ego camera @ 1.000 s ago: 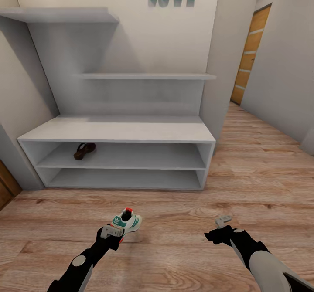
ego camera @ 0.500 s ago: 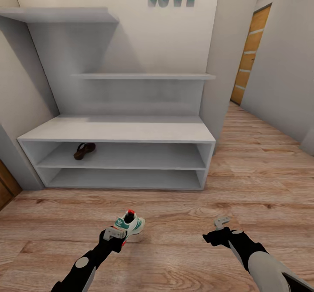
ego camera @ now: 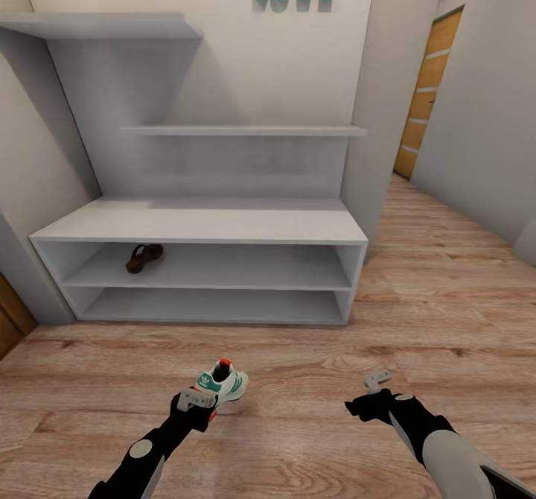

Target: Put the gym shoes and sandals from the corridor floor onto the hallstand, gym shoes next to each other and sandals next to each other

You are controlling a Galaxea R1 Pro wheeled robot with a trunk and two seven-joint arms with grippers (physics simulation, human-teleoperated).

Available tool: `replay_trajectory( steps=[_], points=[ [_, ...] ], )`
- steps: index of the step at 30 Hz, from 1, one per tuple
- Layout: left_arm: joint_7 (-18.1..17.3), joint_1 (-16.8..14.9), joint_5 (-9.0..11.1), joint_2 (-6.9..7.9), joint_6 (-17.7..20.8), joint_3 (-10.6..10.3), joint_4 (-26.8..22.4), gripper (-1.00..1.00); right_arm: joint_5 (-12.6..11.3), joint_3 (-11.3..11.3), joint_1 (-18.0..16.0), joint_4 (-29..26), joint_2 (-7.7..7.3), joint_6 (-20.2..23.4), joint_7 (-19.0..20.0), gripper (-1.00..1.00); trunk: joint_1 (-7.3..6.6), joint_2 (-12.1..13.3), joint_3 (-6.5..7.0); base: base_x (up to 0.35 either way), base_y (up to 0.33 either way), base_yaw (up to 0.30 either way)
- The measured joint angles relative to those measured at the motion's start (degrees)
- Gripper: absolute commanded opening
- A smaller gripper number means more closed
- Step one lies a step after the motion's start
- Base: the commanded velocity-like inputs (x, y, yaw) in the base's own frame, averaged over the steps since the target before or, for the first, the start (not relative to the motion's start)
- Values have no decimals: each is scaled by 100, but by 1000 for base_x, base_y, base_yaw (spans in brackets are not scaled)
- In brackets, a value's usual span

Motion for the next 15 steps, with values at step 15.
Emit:
replay_trajectory(
  steps=[15],
  points=[
    [0, 0, 104, 7, 0, 8, -18, -100, 0, 4, -2, -1, 11, 0, -6, 100, 0, 0, 0, 0, 0, 0]
  ],
)
